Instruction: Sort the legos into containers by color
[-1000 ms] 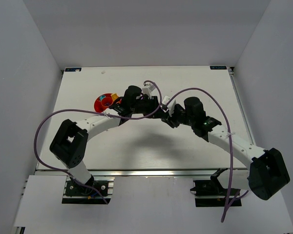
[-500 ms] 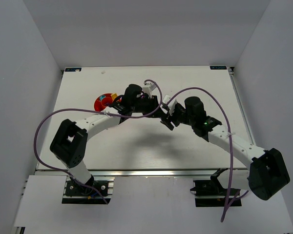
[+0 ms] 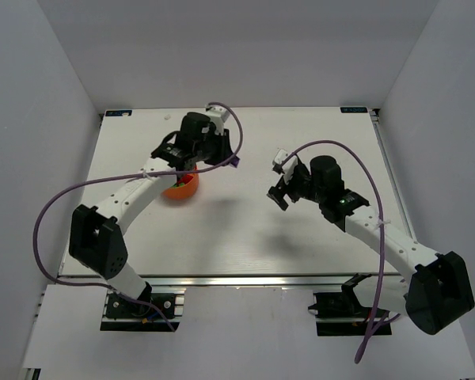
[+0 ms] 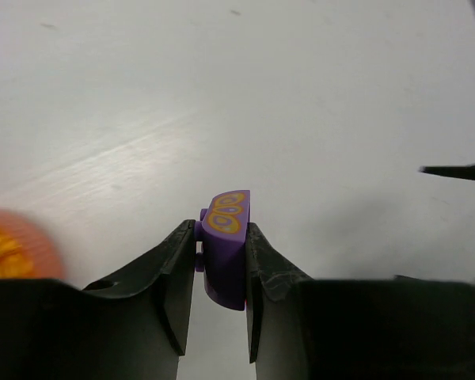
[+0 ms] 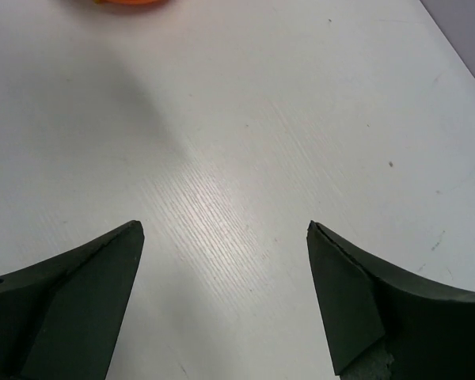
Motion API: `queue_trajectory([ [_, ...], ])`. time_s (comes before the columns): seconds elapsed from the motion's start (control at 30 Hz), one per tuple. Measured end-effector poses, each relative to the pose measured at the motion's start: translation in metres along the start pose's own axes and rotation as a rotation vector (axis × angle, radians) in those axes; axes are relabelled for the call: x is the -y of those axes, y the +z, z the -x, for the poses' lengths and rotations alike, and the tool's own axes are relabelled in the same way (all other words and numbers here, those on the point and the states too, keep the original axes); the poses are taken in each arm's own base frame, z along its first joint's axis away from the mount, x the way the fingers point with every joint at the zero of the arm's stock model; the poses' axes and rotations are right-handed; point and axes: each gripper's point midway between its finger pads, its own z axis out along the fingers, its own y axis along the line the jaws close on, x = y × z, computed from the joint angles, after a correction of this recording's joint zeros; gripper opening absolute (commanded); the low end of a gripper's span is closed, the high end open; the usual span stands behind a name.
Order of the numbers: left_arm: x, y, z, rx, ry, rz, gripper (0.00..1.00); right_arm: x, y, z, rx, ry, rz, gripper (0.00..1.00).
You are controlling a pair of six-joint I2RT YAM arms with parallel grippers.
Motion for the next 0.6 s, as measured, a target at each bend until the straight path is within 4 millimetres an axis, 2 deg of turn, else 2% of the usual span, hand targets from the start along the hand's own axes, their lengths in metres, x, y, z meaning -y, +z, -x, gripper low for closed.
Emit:
queue_trajectory([
  [0.07, -0.028, -0.015, 0.015, 0.037, 0.023, 0.106, 0.0, 0.006, -0.003, -0.003, -0.006, 0.006, -0.012, 0.54],
  [0.1, -0.043, -0.023, 0.021, 0.051, 0.03, 0.162, 0.0, 0.008, -0.004, -0.004, -0.008, 0.009, -0.015, 0.29],
  [0.13, -0.057, -0.031, 0.025, 0.061, 0.036, 0.215, 0.0, 0.009, -0.005, -0.006, -0.01, 0.018, -0.015, 0.0],
  [0.23, -0.1, -0.051, 0.031, 0.072, 0.04, 0.369, 0.0, 0.011, -0.008, -0.01, -0.018, 0.055, -0.012, 0.0],
  [0.4, -0.155, -0.077, 0.028, 0.05, 0.029, 0.557, 0.0, 0.016, -0.013, -0.01, -0.004, 0.076, -0.013, 0.0],
  [0.6, -0.184, -0.092, 0.025, 0.028, 0.018, 0.641, 0.0, 0.021, -0.018, -0.007, 0.014, 0.091, -0.016, 0.0],
])
